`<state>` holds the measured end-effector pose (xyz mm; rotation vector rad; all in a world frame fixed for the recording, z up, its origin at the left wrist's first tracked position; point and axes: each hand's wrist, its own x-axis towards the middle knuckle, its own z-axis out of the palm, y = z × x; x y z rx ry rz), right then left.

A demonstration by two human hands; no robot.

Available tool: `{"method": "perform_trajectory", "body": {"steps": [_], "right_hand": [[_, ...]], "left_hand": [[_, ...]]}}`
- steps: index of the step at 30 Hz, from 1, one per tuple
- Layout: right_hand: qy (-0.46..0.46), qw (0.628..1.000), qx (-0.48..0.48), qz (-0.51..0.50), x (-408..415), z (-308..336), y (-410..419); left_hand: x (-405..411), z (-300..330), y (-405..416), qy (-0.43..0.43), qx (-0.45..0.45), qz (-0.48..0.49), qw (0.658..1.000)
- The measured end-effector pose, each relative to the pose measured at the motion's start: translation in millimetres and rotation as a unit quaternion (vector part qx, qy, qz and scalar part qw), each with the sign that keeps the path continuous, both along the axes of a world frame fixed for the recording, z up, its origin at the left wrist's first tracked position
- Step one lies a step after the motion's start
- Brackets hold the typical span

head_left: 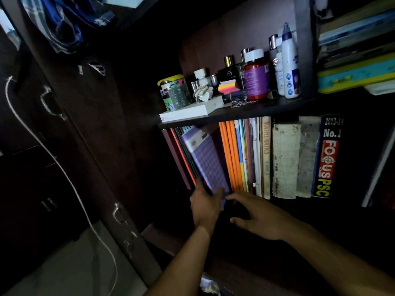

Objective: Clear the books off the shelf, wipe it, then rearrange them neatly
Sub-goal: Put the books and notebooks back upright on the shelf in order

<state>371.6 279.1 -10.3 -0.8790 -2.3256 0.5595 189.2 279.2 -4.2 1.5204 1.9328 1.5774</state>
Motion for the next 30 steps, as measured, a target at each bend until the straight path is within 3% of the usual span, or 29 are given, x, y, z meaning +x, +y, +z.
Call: {"method": "perform_trajectory", "body": {"steps": [3,6,10,18,25,30], "right_hand": [[0.013,1.0,-0.007,-0.004,2,0,1],[0.006,1.0,-0.008,-0.012,0,1,0],[0.003,1.0,0.004,-0.015,0,0,-1],[0.005,1.0,-0.005,-0.019,-2,-2,6],[0.081,0.996,-0.003,-0.047,11,4,-7],[0.086,0.988,0.012,-0.127,23,4,-36]], "left_hand": [[1,-6,5,-0.013,0.043,-0.013,0.999],[-1,-8,3,0.043,0.073,-0.009,0.996],[1,-2,22,0.059,0.025,0.049,0.997],[-6,-12,59,0.05,-0.02,0.047,0.997],[0,-3,31,0.009,-0.02,-0.014,1.0],[13,-7,-29,0.003,-0.054,-0.12,0.991]]}}
